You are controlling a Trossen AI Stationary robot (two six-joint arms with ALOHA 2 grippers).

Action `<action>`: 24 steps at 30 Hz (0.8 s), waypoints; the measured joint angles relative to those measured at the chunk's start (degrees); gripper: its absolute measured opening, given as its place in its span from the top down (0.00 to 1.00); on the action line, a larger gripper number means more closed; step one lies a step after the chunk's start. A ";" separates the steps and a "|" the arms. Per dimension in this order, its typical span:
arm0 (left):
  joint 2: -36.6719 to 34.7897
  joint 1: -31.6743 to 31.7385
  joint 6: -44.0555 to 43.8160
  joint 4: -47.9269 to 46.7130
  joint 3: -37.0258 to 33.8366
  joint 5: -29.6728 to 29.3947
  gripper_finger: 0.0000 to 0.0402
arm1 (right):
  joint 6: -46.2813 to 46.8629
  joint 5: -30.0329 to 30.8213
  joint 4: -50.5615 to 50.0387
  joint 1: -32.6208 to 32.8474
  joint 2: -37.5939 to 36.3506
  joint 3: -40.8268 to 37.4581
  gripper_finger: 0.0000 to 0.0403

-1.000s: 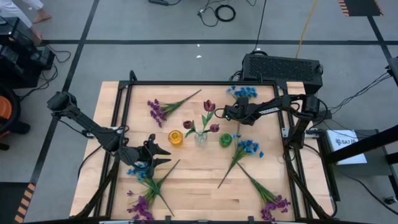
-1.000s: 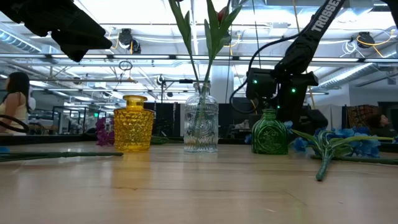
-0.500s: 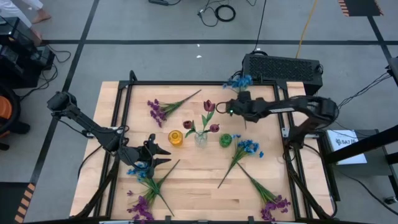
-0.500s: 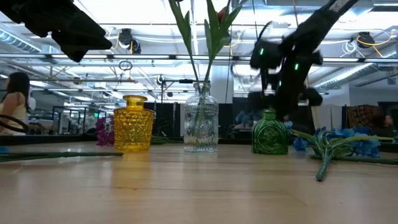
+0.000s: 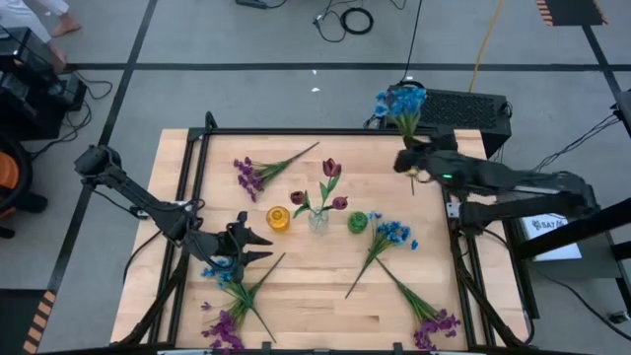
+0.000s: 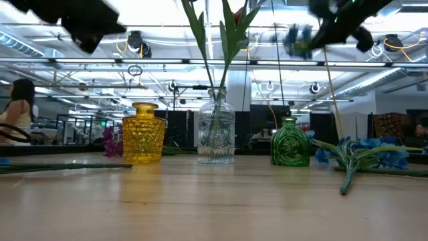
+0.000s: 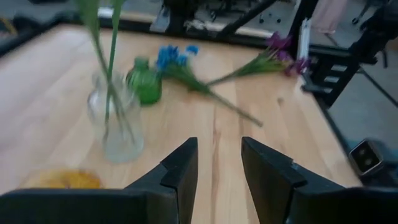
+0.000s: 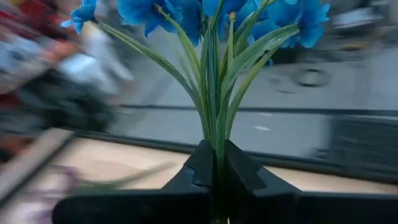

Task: Sort flowers into vase by color
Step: Put the top blue flowers into the green vase

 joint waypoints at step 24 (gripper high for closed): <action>6.06 2.77 19.51 11.05 21.82 1.34 0.68 | -39.87 -16.50 75.11 25.53 15.17 0.09 0.99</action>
